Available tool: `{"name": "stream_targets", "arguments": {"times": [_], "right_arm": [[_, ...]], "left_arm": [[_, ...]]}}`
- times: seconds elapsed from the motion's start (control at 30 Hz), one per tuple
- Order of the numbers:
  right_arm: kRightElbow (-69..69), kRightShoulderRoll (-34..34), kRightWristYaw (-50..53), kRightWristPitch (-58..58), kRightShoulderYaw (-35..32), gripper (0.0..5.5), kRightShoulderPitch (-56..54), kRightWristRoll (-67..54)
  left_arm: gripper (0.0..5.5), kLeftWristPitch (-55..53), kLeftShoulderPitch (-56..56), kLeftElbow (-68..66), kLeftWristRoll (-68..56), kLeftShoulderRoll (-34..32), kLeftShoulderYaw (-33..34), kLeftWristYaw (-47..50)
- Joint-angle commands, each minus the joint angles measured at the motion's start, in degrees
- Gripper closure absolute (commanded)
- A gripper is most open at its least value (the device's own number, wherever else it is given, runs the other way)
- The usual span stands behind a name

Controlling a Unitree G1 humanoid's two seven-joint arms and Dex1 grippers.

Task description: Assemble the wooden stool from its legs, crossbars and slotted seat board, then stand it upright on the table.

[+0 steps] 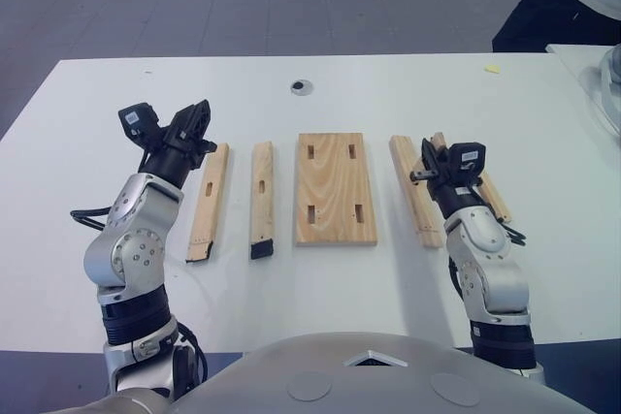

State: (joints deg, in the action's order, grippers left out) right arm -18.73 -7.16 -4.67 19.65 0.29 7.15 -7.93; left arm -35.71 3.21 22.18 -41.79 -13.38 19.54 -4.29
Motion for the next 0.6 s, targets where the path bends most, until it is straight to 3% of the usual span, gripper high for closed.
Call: {"name": "stream_targets", "arguments": {"times": [0.03, 0.3, 0.47, 0.6], "right_arm": [[3.95, -0.63, 0.04, 7.12, 1.09, 4.56, 2.84, 1.16], [2.51, -0.48, -2.11, 10.21, 0.21, 3.09, 1.88, -0.45], [-1.28, -2.05, -2.10, 19.84, 1.21, 2.15, 0.62, -0.33], [-3.33, -2.14, -0.99, 24.95, 0.67, 2.15, 0.17, -0.14]], "left_arm": [[4.00, 0.86, -0.73, -0.18, 0.99, 0.67, -0.22, 0.25], [4.00, 1.37, -1.03, 0.10, 1.58, 1.71, -0.54, 0.43], [4.00, 1.63, -1.78, 1.03, 1.93, 2.65, -0.55, 0.91], [4.00, 1.67, -2.39, 1.60, 1.90, 3.15, -0.55, 1.12]]}}
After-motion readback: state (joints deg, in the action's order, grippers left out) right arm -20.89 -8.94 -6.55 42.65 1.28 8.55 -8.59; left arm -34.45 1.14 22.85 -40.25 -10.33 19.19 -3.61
